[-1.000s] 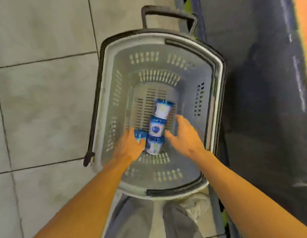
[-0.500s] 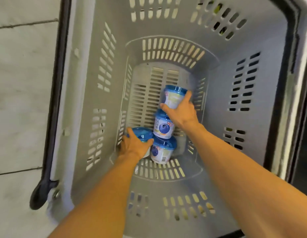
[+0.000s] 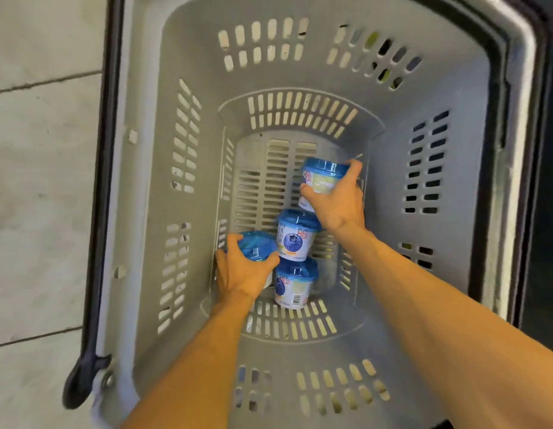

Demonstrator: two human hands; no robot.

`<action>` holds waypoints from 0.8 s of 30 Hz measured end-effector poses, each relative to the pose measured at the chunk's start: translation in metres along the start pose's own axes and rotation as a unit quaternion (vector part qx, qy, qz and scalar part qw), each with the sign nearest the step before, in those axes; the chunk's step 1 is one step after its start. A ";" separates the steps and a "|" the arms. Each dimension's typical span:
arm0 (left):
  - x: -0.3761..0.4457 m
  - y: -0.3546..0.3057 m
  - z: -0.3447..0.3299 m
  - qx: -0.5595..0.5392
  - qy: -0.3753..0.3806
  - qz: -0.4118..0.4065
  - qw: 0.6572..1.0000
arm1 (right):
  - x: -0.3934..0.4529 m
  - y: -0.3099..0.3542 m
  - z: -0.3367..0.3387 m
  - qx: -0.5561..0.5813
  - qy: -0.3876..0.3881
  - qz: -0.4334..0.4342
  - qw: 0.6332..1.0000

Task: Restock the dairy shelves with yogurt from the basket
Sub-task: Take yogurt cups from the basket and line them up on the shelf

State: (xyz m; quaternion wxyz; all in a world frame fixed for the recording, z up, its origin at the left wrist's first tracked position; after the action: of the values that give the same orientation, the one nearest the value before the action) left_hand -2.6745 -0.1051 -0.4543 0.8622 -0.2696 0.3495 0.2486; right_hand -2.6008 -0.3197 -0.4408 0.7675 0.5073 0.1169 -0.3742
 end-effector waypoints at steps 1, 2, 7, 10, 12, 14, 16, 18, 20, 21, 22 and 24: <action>-0.001 -0.001 0.004 -0.009 -0.008 0.004 1.000 | -0.004 0.004 0.001 0.001 0.005 0.009 1.000; -0.013 -0.018 0.018 -0.015 -0.019 -0.004 1.000 | -0.012 0.020 0.019 0.008 0.002 0.023 1.000; -0.050 -0.059 0.069 -0.060 -0.066 -0.066 0.994 | -0.058 0.074 0.059 0.045 0.009 0.051 0.998; -0.089 -0.098 0.112 -0.082 -0.079 -0.112 0.987 | -0.100 0.120 0.098 0.077 -0.001 0.075 0.994; -0.137 -0.147 0.157 -0.095 -0.085 -0.165 0.978 | -0.138 0.169 0.147 0.106 -0.019 0.096 0.990; -0.180 -0.180 0.189 -0.113 -0.099 -0.200 0.968 | -0.173 0.202 0.186 0.128 -0.038 0.112 0.985; -0.208 -0.199 0.209 -0.120 -0.104 -0.212 0.964 | -0.197 0.220 0.211 0.136 -0.052 0.112 0.983; -0.275 -0.250 0.245 -0.120 -0.095 -0.266 0.952 | -0.246 0.264 0.278 0.156 -0.082 0.121 0.977; -0.329 -0.284 0.264 -0.124 -0.099 -0.298 0.941 | -0.280 0.281 0.326 0.174 -0.121 0.139 0.967; -0.353 -0.303 0.273 -0.127 -0.082 -0.316 0.936 | -0.299 0.294 0.353 0.184 -0.130 0.137 0.965; -0.358 -0.301 0.275 -0.133 -0.086 -0.316 0.935 | -0.302 0.293 0.355 0.189 -0.137 0.138 0.962; -0.429 -0.344 0.284 -0.127 -0.053 -0.366 0.920 | -0.356 0.311 0.425 0.188 -0.177 0.139 0.956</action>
State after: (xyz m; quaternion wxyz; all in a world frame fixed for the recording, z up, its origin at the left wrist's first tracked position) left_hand -2.6005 -0.2785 0.1353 0.8688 -0.4724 0.1455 -0.0284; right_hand -2.7168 -0.4620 0.1682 0.7113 0.5792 -0.1649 -0.3625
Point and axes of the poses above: each hand's wrist, its own x-axis towards the middle knuckle, its own z-axis out of the back of the hand, y = z × x, the point moved 4 cm from there along x, towards the middle knuckle, and after that the axes turned 10 degrees about x, right-handed, at the moved point
